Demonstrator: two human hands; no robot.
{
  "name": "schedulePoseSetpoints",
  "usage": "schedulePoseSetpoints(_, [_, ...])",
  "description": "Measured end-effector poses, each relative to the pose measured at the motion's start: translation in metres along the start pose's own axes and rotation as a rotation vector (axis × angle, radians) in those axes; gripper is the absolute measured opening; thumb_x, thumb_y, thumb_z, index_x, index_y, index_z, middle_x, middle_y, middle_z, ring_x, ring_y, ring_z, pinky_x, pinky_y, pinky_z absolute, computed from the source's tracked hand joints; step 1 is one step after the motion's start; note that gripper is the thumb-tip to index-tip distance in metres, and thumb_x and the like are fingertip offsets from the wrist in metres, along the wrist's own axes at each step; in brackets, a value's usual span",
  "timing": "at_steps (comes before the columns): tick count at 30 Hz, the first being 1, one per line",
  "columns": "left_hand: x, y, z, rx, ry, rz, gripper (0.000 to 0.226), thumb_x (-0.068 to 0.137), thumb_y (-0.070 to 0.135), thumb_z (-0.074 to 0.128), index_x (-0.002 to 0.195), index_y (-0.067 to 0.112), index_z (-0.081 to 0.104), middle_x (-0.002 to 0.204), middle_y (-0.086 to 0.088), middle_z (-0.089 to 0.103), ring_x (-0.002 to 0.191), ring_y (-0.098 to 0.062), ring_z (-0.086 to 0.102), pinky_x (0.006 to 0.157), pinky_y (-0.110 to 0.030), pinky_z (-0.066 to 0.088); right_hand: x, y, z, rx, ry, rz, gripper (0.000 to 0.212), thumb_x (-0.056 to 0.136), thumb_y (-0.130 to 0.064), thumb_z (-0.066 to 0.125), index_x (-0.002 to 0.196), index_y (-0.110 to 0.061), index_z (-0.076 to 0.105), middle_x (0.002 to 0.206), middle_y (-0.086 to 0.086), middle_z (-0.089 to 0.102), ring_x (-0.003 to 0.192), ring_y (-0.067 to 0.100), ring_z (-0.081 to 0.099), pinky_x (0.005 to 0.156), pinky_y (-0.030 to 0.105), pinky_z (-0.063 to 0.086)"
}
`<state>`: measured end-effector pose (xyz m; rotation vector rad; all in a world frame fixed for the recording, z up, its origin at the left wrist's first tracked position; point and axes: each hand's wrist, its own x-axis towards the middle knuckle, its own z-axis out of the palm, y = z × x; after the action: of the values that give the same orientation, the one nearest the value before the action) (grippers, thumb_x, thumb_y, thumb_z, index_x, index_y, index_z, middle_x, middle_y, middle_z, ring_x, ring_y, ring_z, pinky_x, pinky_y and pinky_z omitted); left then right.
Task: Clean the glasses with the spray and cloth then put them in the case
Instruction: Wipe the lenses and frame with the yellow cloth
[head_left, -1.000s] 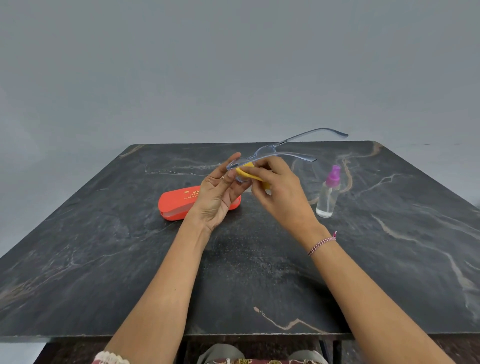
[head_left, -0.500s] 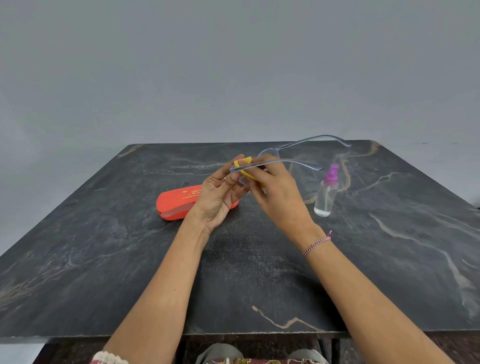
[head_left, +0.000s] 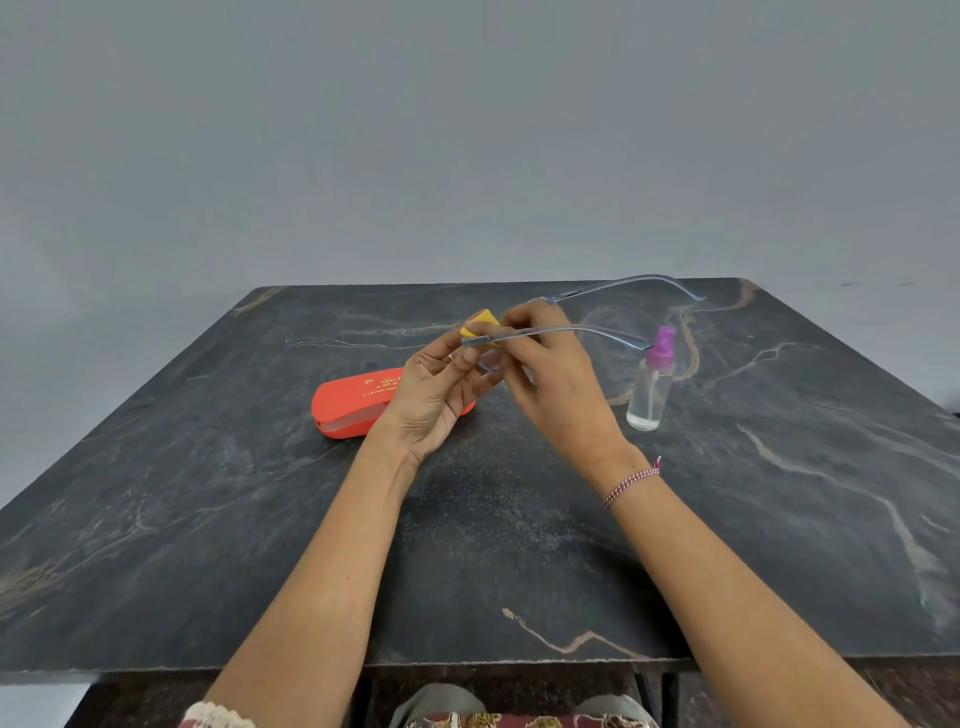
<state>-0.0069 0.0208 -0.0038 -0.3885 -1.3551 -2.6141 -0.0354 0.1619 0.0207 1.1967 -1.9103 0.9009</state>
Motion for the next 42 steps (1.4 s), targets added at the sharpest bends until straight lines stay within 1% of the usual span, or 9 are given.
schedulePoseSetpoints(4, [0.0005,-0.0015,0.0003,0.018,-0.018,-0.005,0.052,0.058,0.024,0.085,0.106,0.012,0.070,0.109,-0.007,0.070,0.100,-0.021,0.067,0.076,-0.028,0.056,0.0007,0.0048,0.0004,-0.036,0.017,0.090,0.035,0.082,0.004,0.055,0.112,-0.011,0.066,0.098,0.012,0.054,0.091,0.023,0.051,0.077,0.027,0.046])
schedulePoseSetpoints(11, [-0.0002,-0.0011,0.0003,0.014,-0.027,0.002,0.050,0.051,0.026,0.089,0.097,0.017,0.074,0.101,-0.003,0.073,0.094,-0.017,0.069,0.073,-0.027,0.057,0.0017,0.0002,-0.0015,-0.026,0.001,0.045,0.038,0.083,-0.006,0.041,0.111,-0.012,0.065,0.098,0.012,0.052,0.093,0.019,0.044,0.080,0.011,0.031])
schedulePoseSetpoints(17, [0.0008,-0.0007,0.0003,0.029,-0.037,-0.018,0.054,0.053,0.026,0.089,0.103,0.016,0.073,0.104,0.000,0.072,0.093,-0.013,0.069,0.073,-0.024,0.056,0.0013,0.0002,0.0037,-0.052,0.019,0.096,0.030,0.085,-0.005,0.051,0.112,-0.007,0.065,0.095,0.013,0.054,0.088,0.017,0.047,0.075,0.018,0.041])
schedulePoseSetpoints(22, [0.0015,0.0011,-0.0013,0.024,-0.027,0.000,0.061,0.052,0.025,0.089,0.108,0.018,0.070,0.105,-0.001,0.071,0.092,-0.013,0.069,0.075,-0.025,0.057,0.0013,0.0010,0.0059,-0.060,0.008,0.069,0.032,0.086,-0.003,0.054,0.117,-0.006,0.063,0.095,0.013,0.054,0.089,0.014,0.044,0.080,0.011,0.034])
schedulePoseSetpoints(27, [0.0001,0.0019,-0.0004,0.038,-0.052,-0.004,0.072,0.055,0.023,0.088,0.121,0.021,0.059,0.104,-0.004,0.072,0.092,-0.014,0.070,0.075,-0.023,0.057,0.0002,0.0023,0.0016,-0.110,0.044,0.117,0.022,0.082,-0.004,0.058,0.101,-0.007,0.069,0.083,0.009,0.055,0.075,0.015,0.050,0.068,0.015,0.037])
schedulePoseSetpoints(31, [-0.0002,0.0034,0.0006,0.024,-0.025,0.014,0.063,0.049,0.028,0.091,0.108,0.020,0.070,0.099,-0.002,0.073,0.087,-0.011,0.070,0.073,-0.021,0.056,-0.0008,-0.0036,0.0020,-0.050,0.024,0.056,0.026,0.084,-0.013,0.050,0.100,-0.007,0.069,0.087,0.010,0.057,0.082,0.013,0.046,0.071,0.020,0.041])
schedulePoseSetpoints(34, [0.0006,0.0021,0.0003,0.061,-0.019,0.025,0.059,0.049,0.029,0.091,0.104,0.020,0.073,0.103,-0.002,0.072,0.094,-0.014,0.069,0.078,-0.024,0.056,0.0006,-0.0022,0.0042,-0.094,0.024,0.112,0.026,0.086,-0.004,0.056,0.110,-0.008,0.066,0.092,0.011,0.056,0.085,0.016,0.050,0.072,0.017,0.038])
schedulePoseSetpoints(39, [0.0008,0.0029,0.0000,0.076,-0.014,0.044,0.057,0.050,0.030,0.090,0.103,0.021,0.073,0.101,-0.001,0.073,0.093,-0.013,0.069,0.077,-0.022,0.055,-0.0016,-0.0033,0.0047,-0.174,0.046,0.166,0.016,0.077,0.000,0.063,0.090,-0.008,0.068,0.083,0.008,0.055,0.075,0.020,0.053,0.067,0.017,0.034])
schedulePoseSetpoints(42, [0.0005,0.0046,-0.0007,0.064,-0.011,0.052,0.056,0.050,0.030,0.090,0.103,0.022,0.073,0.100,-0.001,0.073,0.093,-0.012,0.069,0.076,-0.021,0.055,-0.0030,-0.0043,0.0039,-0.132,0.028,0.143,0.019,0.077,0.000,0.062,0.092,-0.008,0.068,0.085,0.008,0.057,0.076,0.022,0.056,0.071,0.017,0.035])
